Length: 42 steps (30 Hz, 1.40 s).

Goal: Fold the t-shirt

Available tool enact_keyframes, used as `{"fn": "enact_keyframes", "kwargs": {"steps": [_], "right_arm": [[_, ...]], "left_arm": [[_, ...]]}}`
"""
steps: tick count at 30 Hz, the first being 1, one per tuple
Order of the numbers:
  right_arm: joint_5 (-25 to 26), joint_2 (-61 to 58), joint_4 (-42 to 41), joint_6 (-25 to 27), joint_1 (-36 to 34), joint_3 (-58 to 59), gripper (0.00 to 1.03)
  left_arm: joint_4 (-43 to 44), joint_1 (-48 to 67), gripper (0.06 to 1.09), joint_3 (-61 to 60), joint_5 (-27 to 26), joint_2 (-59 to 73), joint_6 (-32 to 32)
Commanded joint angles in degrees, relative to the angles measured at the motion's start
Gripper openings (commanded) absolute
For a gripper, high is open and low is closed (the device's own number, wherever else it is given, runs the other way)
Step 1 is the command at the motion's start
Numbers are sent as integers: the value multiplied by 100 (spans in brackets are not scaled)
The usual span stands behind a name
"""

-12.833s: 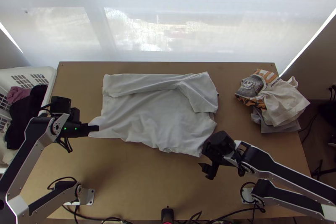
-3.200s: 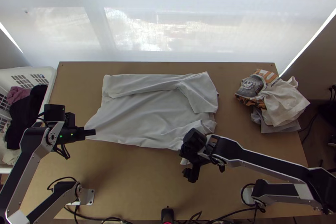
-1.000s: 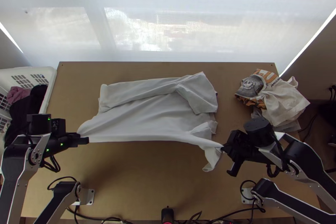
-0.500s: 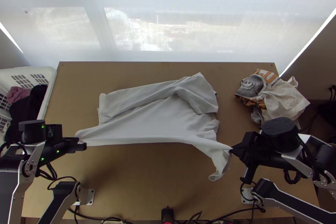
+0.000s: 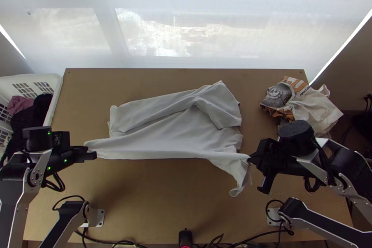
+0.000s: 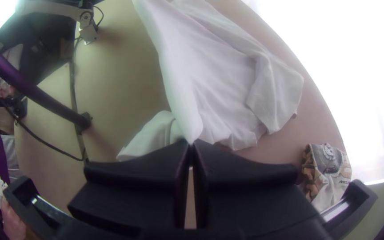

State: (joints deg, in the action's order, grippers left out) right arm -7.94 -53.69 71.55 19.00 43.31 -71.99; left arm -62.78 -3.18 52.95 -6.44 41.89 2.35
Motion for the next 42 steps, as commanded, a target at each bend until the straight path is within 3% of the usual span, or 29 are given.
{"fn": "enact_keyframes", "kwargs": {"steps": [1, 9, 21, 42], "right_arm": [[3, -599, -721, 701, -701, 238, 3], [-322, -1768, -1407, 1448, -1685, -316, 3], [-717, -3429, -2119, 1562, -2389, -1248, 3], [-911, -6206, -2171, 1721, -2907, -3621, 3]], "left_arm": [[469, -16, 9, 321, 2, 724, -77], [943, -16, 9, 910, 72, 1761, -165], [1611, -16, 9, 1622, 257, 3220, -94], [1972, 19, 9, 3204, 433, 5470, 46]]}}
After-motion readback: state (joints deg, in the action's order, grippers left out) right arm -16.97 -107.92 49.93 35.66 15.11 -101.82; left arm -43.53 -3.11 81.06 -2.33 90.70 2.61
